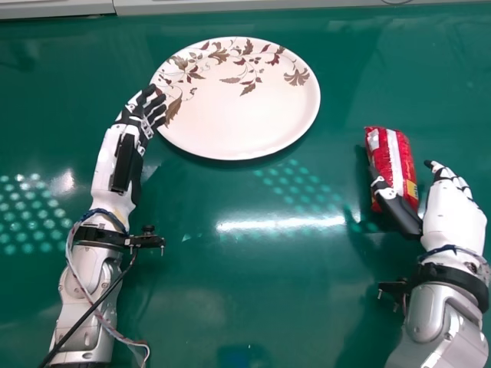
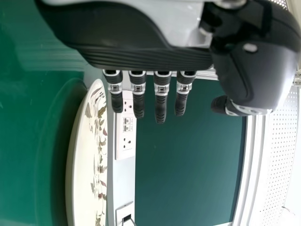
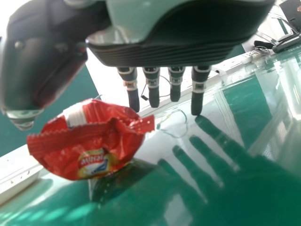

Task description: Pick up biscuit and place it in the plate

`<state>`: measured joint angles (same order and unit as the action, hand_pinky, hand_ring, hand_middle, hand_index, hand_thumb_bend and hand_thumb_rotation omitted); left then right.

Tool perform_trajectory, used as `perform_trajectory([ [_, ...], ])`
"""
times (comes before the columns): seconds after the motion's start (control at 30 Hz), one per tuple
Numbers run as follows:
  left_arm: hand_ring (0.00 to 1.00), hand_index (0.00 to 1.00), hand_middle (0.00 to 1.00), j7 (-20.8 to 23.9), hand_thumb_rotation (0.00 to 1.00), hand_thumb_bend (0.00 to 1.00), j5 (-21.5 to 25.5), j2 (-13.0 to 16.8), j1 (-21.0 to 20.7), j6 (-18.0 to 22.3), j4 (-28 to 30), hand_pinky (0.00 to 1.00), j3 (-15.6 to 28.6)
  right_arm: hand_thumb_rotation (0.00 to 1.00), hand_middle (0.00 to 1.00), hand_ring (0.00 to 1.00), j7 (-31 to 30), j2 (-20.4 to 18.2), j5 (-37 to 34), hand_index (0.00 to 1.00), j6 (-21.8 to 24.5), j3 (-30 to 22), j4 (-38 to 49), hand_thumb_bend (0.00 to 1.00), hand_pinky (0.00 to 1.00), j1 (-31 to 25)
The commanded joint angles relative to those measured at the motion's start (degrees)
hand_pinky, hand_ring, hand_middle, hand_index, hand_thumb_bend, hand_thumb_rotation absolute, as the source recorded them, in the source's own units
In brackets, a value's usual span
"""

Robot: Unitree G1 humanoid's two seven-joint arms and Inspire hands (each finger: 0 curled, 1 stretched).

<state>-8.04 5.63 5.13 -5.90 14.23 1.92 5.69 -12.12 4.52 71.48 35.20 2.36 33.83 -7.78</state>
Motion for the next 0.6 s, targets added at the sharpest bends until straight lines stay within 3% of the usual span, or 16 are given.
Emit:
perform_trajectory([
  [0.0,0.93,0.95,0.91,0.0,0.15,0.31,-0.1,0.0,0.9,0.2,0.5,0.94,-0.3,0.59,1.0,0.97,-2.0,0.4,0.2,0.95,0.5,-0.1,-0.4,1.0,0.86,-0.2],
  [0.17,0.93,0.95,0.91,-0.1,0.2,0.33,0.0,0.0,0.9,0.3,0.3,0.94,-0.4,0.61,0.99,0.97,-4.7,2.0,0.9,0.96,0.1,-0.7,-1.2,1.0,0.86,0.8],
  [0.57,0.92,0.94,0.9,0.7,0.18,0.33,-0.7,-0.3,0.9,0.0,1.0,0.93,-0.7,0.62,0.98,0.96,-11.6,7.5,1.4,0.95,1.2,-2.9,-8.0,1.0,0.86,7.9],
])
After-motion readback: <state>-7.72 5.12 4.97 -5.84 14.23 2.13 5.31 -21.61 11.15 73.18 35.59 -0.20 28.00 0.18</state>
